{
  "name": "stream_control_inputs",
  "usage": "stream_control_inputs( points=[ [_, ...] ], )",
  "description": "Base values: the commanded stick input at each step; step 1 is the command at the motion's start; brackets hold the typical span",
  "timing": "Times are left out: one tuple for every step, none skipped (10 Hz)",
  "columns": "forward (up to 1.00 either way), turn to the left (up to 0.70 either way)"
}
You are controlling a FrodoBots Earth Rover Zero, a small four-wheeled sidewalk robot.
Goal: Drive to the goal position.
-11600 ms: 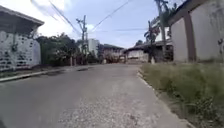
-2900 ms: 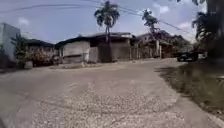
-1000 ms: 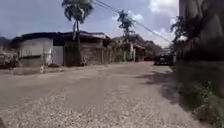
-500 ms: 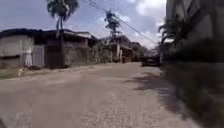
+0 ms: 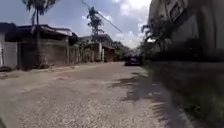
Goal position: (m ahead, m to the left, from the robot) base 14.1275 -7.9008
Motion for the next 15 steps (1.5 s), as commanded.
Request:
stream_control_inputs(
  points=[
    [1.0,0.0],
    [1.0,0.0],
    [1.0,0.0],
    [1.0,0.0],
    [1.0,0.0],
    [1.0,0.0],
    [1.0,0.0],
    [1.0,0.0],
    [1.0,-0.02],
    [1.0,-0.04],
    [1.0,-0.05],
    [1.0,-0.2],
    [1.0,-0.39],
    [1.0,-0.39],
    [1.0,-0.36]
  ],
)
